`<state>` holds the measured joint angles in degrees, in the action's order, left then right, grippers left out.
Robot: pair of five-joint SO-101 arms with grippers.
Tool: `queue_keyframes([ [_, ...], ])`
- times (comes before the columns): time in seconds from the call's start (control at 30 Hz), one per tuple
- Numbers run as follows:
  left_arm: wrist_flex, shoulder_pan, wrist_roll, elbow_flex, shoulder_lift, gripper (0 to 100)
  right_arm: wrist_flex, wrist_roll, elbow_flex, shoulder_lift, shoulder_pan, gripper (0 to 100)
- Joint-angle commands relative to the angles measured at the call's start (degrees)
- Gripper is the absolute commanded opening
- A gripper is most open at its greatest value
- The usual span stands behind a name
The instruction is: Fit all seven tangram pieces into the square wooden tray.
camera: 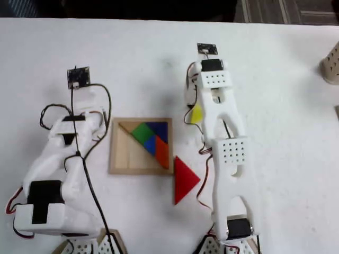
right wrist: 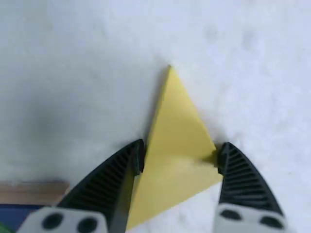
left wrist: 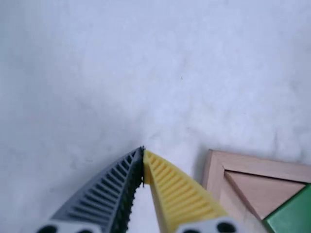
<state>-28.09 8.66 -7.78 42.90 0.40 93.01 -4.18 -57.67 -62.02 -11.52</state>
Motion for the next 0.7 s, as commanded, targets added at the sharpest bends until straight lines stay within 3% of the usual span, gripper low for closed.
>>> queue_keyframes([
  [0.0,-0.18,0.57,-0.26,-3.16,-0.22,2,3.82,5.45,-0.09,0.31,0.66,17.8],
  [0.33,-0.09,0.57,-0.26,-3.16,-0.22,2,5.41,6.15,3.96,4.09,1.54,18.0],
  [0.67,0.00,0.57,-0.26,-3.16,-0.22,2,-1.71,11.60,28.84,17.19,1.01,17.7],
])
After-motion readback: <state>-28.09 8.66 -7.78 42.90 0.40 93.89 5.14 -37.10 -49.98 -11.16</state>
